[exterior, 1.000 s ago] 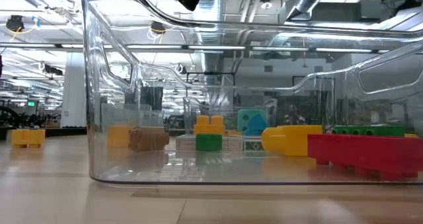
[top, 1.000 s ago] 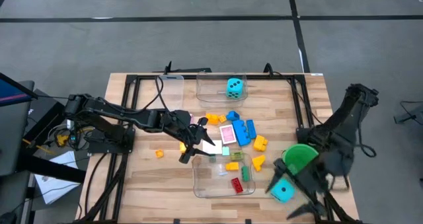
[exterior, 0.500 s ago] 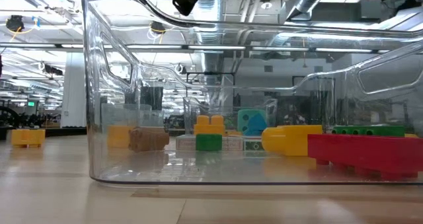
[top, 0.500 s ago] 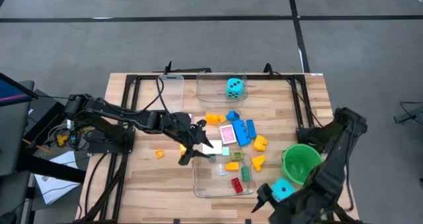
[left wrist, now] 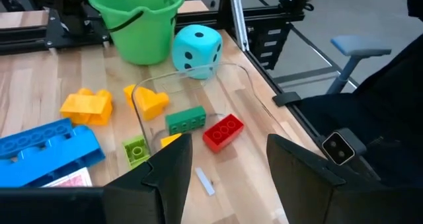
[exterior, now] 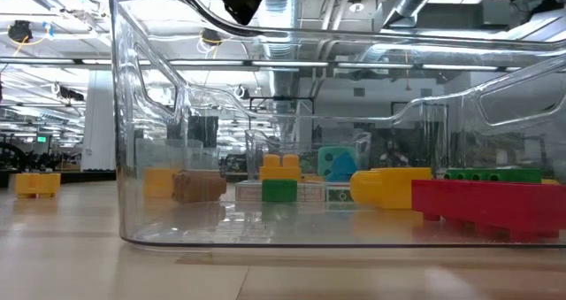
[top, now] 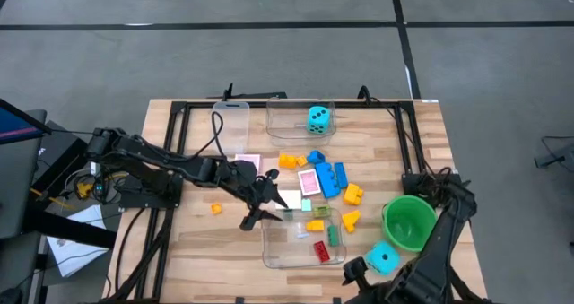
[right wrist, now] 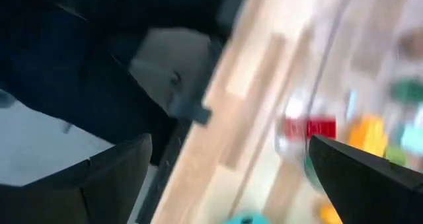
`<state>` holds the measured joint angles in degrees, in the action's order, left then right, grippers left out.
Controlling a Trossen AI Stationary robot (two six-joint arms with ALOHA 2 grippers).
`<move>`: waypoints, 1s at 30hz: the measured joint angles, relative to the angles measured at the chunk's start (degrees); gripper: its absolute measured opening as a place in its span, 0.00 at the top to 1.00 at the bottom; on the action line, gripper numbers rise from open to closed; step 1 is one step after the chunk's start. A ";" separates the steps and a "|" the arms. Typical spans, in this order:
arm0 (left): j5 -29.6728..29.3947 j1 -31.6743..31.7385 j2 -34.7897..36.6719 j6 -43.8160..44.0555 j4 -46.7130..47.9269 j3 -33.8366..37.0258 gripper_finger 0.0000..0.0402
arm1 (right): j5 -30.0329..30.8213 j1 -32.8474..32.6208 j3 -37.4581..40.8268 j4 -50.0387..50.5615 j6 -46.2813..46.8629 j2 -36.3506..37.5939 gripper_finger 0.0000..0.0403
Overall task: Pick & Place Toys
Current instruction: Put the light blue die into the top transparent bin
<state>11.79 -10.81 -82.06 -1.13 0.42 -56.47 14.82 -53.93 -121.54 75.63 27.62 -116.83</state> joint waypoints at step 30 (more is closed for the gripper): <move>-0.24 -0.39 0.00 0.11 -3.51 0.02 0.52 | 8.02 -5.81 0.90 13.99 9.34 -0.61 0.01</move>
<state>11.55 -11.20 -82.06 -1.02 -3.09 -56.45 22.85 -59.74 -120.64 89.63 36.96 -117.45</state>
